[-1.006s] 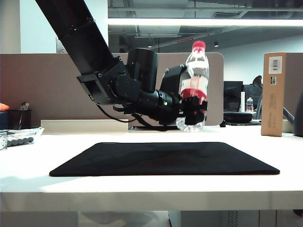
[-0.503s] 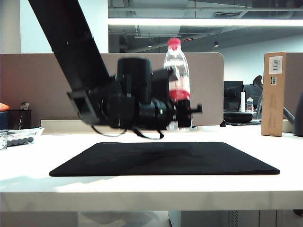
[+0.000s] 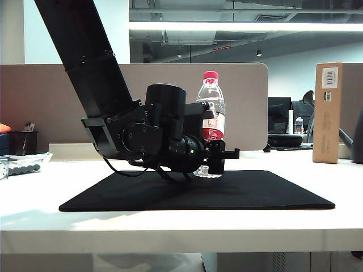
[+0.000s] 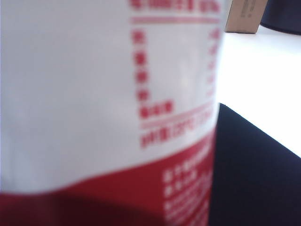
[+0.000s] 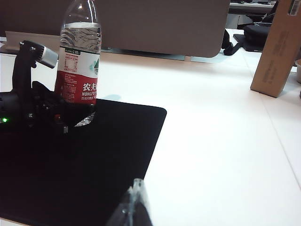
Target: Stand the plastic bottle up on the black mouse pad.
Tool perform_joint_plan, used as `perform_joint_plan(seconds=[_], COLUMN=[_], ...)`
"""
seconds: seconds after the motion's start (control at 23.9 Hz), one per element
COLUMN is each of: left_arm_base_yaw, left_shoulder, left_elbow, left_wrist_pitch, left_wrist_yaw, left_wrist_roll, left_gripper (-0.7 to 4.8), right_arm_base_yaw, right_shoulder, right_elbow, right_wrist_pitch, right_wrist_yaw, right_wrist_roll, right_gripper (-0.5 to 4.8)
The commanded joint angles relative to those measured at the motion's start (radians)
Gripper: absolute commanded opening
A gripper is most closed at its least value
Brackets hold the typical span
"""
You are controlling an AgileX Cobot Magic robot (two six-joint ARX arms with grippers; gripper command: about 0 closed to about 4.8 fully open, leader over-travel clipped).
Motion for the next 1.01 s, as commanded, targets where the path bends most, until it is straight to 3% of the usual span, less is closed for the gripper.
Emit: perform_joint_plan(seconds=[0.04,0.25,0.42,0.59,0.8,0.96,1.01], left_arm_base_yaw=[-0.003,0.0,0.0,0.0,0.0,0.001,0.001], left_shoulder=[-0.003,-0.003,-0.003,-0.003,-0.003,-0.003,-0.003], left_elbow=[0.002,0.002,0.002,0.002,0.002,0.002,0.002], left_wrist_pitch=[-0.04,-0.108,-0.146,-0.217,-0.279,-0.279,-0.28], left_wrist_yaw=[0.001,0.002,0.029,0.086,0.091,0.091,0.091], left_wrist_roll=[0.002,0.002,0.002,0.002,0.002,0.002,0.002], left_gripper=[-0.06,-0.04,0.68,0.73,1.88,2.04,2.32], right_arm_base_yaw=[0.001,0.001,0.001,0.001,0.001,0.001,0.001], right_shoulder=[0.002,0.002,0.002,0.002,0.002,0.002,0.002], right_elbow=[-0.004,-0.004,-0.004,-0.004,-0.004,-0.004,-0.004], right_wrist_pitch=[0.016,0.016,0.016,0.016,0.016,0.016,0.016], right_wrist_yaw=[0.002,0.002,0.002,0.002,0.002,0.002,0.002], right_wrist_roll=[-0.002,-0.002,-0.002,-0.002,-0.002,-0.002,-0.002], right_gripper=[-0.05,-0.05,-0.05,-0.05,-0.05,-0.05,-0.05])
